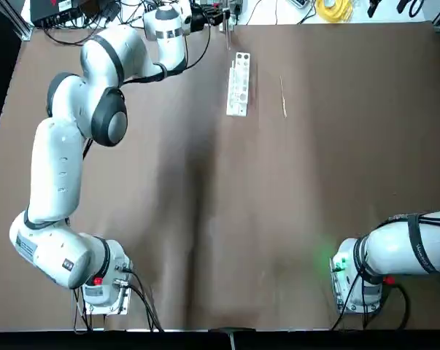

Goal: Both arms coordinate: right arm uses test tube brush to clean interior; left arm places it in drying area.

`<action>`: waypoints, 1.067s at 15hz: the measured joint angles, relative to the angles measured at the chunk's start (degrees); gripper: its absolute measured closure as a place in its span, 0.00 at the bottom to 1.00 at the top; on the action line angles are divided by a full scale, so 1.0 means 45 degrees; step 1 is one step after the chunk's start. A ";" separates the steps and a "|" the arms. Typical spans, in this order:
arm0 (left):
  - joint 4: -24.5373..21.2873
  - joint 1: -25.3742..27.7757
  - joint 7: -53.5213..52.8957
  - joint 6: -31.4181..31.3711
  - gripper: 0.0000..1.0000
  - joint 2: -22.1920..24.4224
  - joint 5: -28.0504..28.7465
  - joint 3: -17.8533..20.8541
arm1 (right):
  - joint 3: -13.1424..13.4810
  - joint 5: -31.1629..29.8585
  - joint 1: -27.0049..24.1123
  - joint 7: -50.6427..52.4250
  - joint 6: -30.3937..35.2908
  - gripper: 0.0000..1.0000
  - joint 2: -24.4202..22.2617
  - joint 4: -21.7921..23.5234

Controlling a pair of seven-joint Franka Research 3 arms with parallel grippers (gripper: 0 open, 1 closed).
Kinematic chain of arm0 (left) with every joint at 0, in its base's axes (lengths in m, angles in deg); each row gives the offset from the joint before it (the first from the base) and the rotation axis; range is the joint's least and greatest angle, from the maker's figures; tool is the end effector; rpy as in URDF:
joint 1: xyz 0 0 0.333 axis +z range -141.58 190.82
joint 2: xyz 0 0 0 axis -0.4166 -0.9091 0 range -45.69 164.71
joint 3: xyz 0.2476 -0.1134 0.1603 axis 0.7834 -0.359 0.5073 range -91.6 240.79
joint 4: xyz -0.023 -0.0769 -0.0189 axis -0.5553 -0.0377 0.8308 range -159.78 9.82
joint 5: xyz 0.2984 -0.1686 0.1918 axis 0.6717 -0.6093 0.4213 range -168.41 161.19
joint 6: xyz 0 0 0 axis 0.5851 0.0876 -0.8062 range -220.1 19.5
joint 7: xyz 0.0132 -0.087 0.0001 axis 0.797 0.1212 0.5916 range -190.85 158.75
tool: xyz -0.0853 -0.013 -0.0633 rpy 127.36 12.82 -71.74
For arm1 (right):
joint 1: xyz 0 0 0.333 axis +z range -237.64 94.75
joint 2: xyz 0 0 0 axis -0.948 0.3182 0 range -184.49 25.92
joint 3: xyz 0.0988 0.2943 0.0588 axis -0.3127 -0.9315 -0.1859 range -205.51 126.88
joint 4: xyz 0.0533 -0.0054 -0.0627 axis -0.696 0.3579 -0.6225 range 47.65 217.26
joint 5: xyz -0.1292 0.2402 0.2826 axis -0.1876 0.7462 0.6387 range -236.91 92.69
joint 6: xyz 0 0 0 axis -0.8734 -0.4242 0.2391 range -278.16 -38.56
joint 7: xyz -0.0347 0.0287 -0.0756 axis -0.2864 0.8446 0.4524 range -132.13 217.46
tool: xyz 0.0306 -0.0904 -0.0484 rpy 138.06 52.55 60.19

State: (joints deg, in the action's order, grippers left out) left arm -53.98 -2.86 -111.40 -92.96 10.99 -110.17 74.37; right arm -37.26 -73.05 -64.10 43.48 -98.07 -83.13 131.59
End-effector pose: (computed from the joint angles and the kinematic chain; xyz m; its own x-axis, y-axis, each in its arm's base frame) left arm 0.6960 -0.3720 0.3010 0.4722 0.0014 0.8815 -0.8066 -0.4026 0.4327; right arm 0.5218 0.0458 0.6475 0.9938 0.1051 -0.0366 0.1056 -0.9943 0.0135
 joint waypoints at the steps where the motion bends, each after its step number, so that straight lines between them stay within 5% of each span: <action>1: -0.0242 -0.0006 0.0433 -0.0079 0.77 0.0137 0.0058 0.0000 | 0.0000 0.0000 0.0000 0.0002 0.0000 0.00 0.0000 0.0000; 8: -0.1734 -0.0114 0.3138 -0.0699 0.77 0.1129 0.0201 -0.0001 | 0.0000 0.0000 0.0000 0.0007 0.0000 0.00 0.0000 0.0000; 16: -0.2704 -0.0373 0.7880 -0.1067 0.77 0.1811 0.2244 -0.0008 | -0.0005 0.0000 0.0000 0.0009 0.0000 0.00 0.0000 0.0000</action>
State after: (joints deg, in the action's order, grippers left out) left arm -66.15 -4.54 -75.94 -97.76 19.15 -100.07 74.33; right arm -37.28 -73.05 -64.10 43.52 -98.07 -83.13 131.60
